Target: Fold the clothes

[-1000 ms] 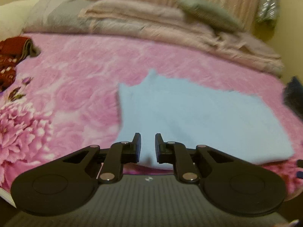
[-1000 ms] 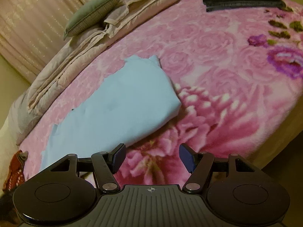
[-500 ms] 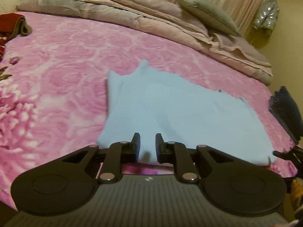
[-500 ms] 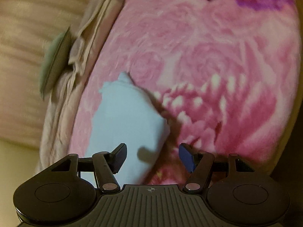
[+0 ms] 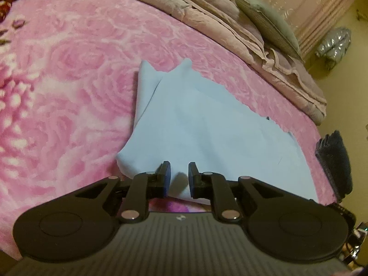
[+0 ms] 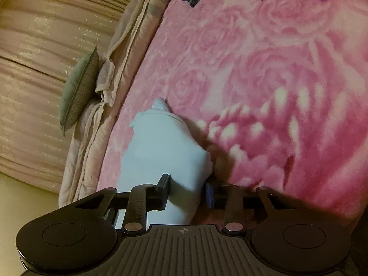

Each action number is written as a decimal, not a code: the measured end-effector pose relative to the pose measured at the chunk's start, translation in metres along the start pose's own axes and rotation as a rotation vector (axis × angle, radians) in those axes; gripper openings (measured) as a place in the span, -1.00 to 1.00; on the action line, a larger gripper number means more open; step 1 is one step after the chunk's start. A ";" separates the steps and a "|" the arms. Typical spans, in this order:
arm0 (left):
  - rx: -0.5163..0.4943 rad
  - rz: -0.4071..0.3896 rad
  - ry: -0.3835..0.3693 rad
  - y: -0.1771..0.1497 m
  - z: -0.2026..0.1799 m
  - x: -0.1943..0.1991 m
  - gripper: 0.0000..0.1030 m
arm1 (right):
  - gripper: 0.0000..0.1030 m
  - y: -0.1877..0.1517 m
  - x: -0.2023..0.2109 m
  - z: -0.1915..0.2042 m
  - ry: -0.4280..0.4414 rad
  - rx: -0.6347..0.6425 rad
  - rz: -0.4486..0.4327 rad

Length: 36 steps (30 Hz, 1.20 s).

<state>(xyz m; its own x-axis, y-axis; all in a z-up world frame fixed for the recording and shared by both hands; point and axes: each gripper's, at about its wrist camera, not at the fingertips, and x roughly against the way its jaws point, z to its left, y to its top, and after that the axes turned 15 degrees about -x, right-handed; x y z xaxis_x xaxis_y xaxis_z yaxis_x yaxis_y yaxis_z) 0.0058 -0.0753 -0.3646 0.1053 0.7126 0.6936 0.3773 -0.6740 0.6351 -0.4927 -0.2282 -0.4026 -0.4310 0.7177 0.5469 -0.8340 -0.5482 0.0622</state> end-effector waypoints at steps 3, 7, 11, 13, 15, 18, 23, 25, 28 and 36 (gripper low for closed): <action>0.019 0.005 -0.017 0.000 0.004 -0.001 -0.77 | -0.64 -0.005 -0.005 0.019 -0.087 0.113 0.007; 0.047 -0.009 -0.037 0.002 0.011 0.004 -0.77 | -0.75 -0.043 -0.011 0.074 -0.236 0.505 -0.052; 0.087 -0.030 -0.062 0.003 0.019 0.011 -0.77 | -0.78 -0.134 -0.009 0.128 -0.202 1.073 -0.162; 0.110 -0.040 -0.071 0.002 0.025 0.015 -0.77 | -0.78 -0.193 -0.010 0.135 -0.133 1.354 -0.182; 0.140 -0.047 -0.076 0.000 0.032 0.020 -0.77 | -0.78 -0.247 -0.014 0.125 -0.071 1.590 -0.159; 0.179 -0.049 -0.075 -0.005 0.043 0.026 -0.77 | -0.77 -0.313 -0.024 0.099 0.003 1.857 -0.070; 0.196 -0.047 -0.075 -0.011 0.050 0.037 -0.76 | -0.56 -0.358 -0.047 0.057 -0.047 2.071 0.029; 0.196 -0.052 -0.087 -0.011 0.049 0.041 -0.76 | -0.36 -0.355 -0.046 0.056 -0.043 2.074 0.030; 0.207 -0.056 -0.115 -0.008 0.046 0.041 -0.76 | 0.68 -0.330 -0.029 0.073 0.011 1.980 0.113; 0.189 -0.034 -0.245 0.033 0.024 0.000 -0.61 | 0.67 -0.217 -0.011 0.130 -0.036 1.373 0.242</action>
<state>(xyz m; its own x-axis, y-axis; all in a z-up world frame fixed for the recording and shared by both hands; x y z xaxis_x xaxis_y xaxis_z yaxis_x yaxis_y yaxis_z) 0.0409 -0.0932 -0.3519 0.3001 0.7751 0.5560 0.5465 -0.6175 0.5658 -0.2622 -0.1731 -0.3131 -0.4876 0.5459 0.6813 0.2684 -0.6489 0.7120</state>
